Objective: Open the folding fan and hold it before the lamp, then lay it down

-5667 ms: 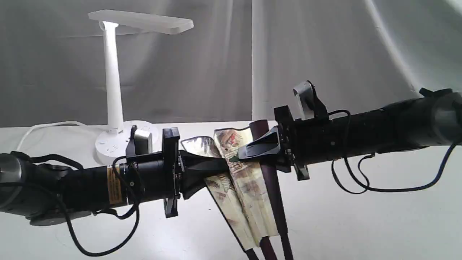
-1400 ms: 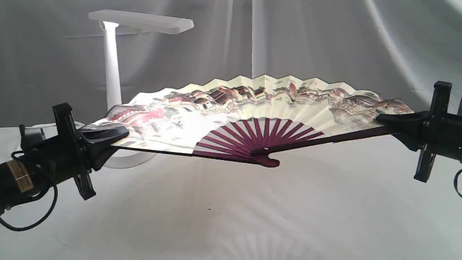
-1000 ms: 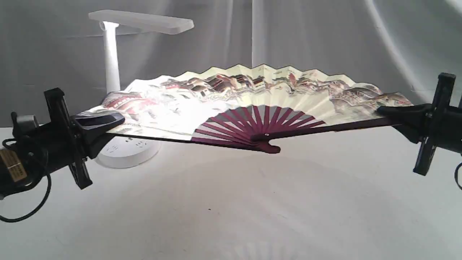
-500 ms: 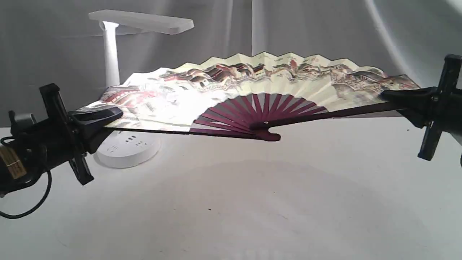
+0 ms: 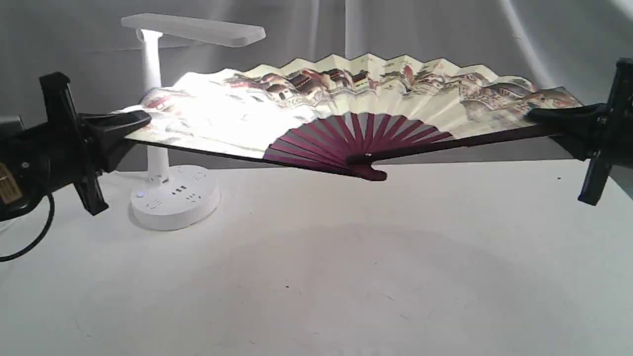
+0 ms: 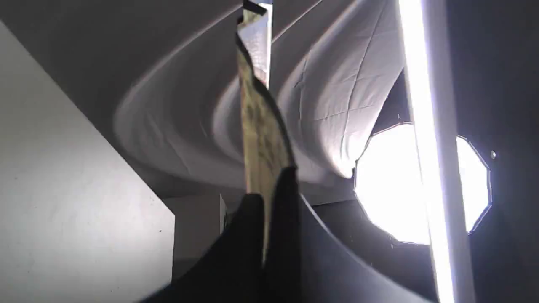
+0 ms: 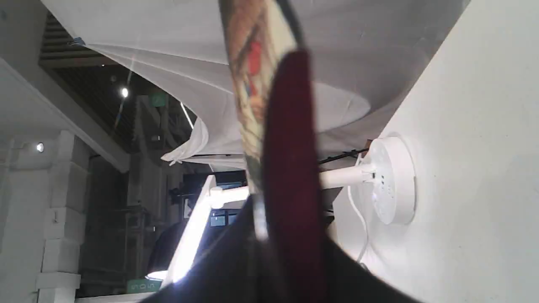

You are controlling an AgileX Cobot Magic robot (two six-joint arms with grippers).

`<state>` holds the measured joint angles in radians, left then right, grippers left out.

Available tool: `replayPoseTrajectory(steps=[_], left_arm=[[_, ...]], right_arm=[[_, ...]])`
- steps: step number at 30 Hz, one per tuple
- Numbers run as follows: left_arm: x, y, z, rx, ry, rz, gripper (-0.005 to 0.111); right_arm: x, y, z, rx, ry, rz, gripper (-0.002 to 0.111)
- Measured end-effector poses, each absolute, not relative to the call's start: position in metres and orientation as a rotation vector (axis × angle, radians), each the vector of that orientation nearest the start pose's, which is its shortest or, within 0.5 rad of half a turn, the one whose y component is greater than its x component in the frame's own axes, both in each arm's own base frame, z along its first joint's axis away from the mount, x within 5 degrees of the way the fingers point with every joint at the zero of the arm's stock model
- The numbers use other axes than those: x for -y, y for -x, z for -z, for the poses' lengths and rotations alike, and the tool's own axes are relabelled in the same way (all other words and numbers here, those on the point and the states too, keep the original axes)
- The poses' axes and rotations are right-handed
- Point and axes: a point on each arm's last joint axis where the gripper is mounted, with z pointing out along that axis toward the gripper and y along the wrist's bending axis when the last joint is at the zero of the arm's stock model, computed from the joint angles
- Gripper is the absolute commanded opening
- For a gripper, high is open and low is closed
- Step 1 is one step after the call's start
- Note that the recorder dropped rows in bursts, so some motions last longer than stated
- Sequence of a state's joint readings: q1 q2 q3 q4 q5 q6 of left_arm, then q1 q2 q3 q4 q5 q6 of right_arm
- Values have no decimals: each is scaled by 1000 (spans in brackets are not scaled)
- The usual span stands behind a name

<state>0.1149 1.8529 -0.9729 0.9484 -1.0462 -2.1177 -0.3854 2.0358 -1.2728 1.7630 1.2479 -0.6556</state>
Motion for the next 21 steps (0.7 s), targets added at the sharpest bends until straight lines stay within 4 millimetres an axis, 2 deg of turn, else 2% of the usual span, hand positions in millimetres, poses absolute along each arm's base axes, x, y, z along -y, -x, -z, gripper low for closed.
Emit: replayPoseTrajectory(steps=[4,8,21], left_arm=[[17,-376,-233,-1670,773,1588,0],[12,-376,-236,-1648,799,1570,0],[12,-376,-234,-1672,797,1550,0]], right_arm=[[76,-408,-218,-1832,-772,-1762,0],[77,-408,-218,-1836,-776,-1755,0],[77,-408,-218,-1841,-778,-1750,0]])
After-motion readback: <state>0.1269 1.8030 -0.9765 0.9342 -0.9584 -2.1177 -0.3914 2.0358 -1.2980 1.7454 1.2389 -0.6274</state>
